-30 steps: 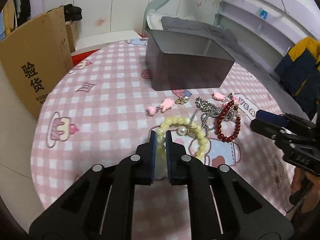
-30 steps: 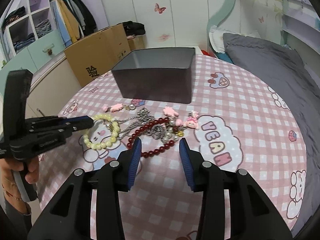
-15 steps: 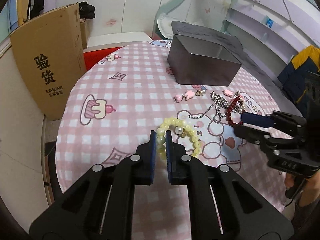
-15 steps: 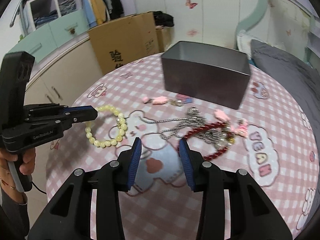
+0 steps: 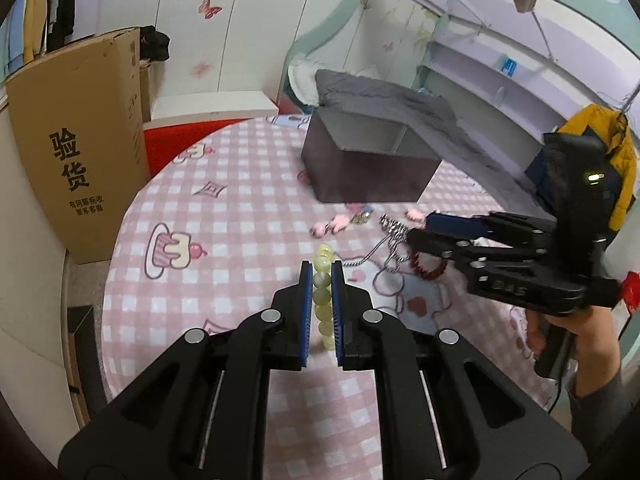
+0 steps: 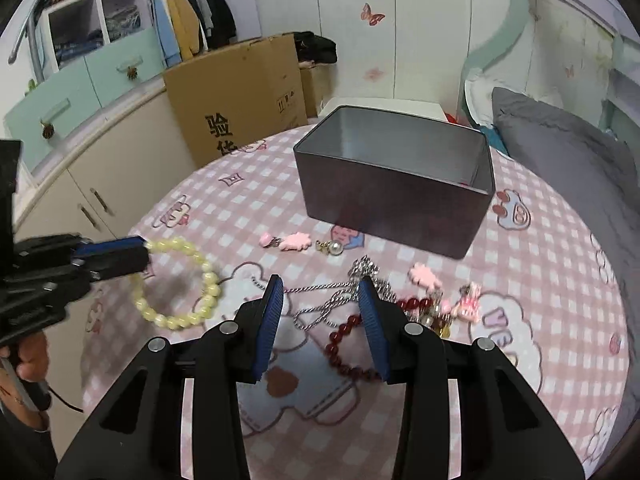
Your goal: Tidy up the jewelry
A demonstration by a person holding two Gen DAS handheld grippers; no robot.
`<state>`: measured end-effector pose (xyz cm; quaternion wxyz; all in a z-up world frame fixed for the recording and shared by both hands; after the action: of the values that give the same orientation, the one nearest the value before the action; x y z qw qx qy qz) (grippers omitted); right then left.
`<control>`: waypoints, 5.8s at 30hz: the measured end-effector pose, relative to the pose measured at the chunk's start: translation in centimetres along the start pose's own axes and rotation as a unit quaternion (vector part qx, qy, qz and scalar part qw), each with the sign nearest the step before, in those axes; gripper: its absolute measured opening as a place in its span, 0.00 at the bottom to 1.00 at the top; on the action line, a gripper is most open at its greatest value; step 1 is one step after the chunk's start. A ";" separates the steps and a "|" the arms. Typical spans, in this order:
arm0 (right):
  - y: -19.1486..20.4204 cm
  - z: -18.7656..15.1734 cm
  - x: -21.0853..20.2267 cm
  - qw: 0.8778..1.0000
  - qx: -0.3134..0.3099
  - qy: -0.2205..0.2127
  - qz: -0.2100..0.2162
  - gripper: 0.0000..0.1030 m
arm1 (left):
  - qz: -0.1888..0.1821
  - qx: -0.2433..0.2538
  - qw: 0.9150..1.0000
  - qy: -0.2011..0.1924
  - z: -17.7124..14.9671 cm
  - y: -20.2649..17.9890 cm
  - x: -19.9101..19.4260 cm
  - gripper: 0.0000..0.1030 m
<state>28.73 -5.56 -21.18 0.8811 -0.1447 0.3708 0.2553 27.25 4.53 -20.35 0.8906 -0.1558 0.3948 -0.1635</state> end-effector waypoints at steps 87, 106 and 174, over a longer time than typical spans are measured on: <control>-11.2 16.2 -6.3 0.992 -0.016 -0.123 -0.032 0.02 | -0.033 0.032 0.997 0.057 13.9 -9.4 11.7 0.09; -11.5 9.0 0.2 0.999 0.019 -0.028 0.002 0.02 | 0.004 0.032 0.995 0.090 10.4 -7.4 13.9 0.64; -10.8 9.2 -0.9 0.998 0.046 -0.044 0.027 0.04 | 0.010 0.046 0.999 0.020 14.2 -10.7 10.0 0.21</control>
<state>39.57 -10.67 -13.52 0.8953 -0.0825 0.3465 0.2676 42.48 -7.12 -13.48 0.8904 -0.1075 0.4057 -0.1760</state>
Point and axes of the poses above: each gripper's, at about its wrist camera, not at the fingertips, and x roughly the way its jaws point, y to its left, z to its top, the point moved 10 cm from there along x, roughly the way its jaws point, and after that the axes turned 13 degrees about -x, right-handed, at the moved point
